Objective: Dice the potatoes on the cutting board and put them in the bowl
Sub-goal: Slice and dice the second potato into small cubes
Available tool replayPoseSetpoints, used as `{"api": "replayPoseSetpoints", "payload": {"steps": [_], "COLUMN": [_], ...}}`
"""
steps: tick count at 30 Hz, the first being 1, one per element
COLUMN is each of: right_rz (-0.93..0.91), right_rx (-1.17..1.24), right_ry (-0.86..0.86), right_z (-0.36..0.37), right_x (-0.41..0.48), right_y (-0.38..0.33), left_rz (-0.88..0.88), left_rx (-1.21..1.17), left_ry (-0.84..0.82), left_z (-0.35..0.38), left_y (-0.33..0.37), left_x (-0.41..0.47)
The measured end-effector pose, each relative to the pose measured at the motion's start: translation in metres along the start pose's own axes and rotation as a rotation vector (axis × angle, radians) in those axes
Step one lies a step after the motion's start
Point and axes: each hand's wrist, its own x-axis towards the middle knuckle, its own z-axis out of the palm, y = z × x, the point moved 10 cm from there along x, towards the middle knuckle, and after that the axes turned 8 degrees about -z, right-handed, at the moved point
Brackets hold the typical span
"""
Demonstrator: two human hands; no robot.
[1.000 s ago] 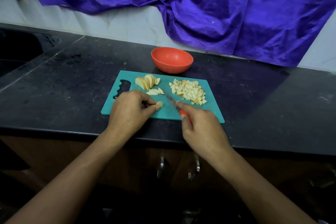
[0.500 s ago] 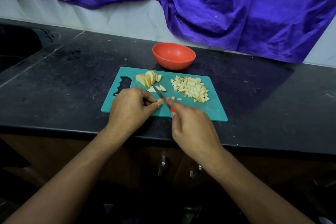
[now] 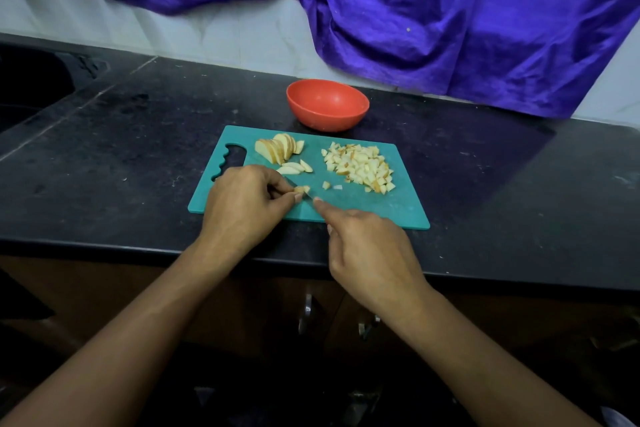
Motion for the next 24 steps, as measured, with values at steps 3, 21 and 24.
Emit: {"api": "replayPoseSetpoints", "payload": {"steps": [3, 21, 24], "right_rz": [0.002, 0.091, 0.075], "right_rx": [-0.008, 0.153, 0.114], "right_ry": [0.004, 0.053, 0.065], "right_z": [0.001, -0.011, -0.009], "right_x": [-0.002, 0.010, 0.013], "right_y": [0.002, -0.003, -0.008], "left_rz": [-0.009, 0.007, -0.004], "left_rx": [0.000, 0.003, 0.007], "left_ry": [-0.007, -0.065, -0.061], "left_z": [-0.001, -0.002, -0.001], "left_y": [0.000, 0.000, -0.002], "left_x": [0.000, -0.002, -0.001]}}
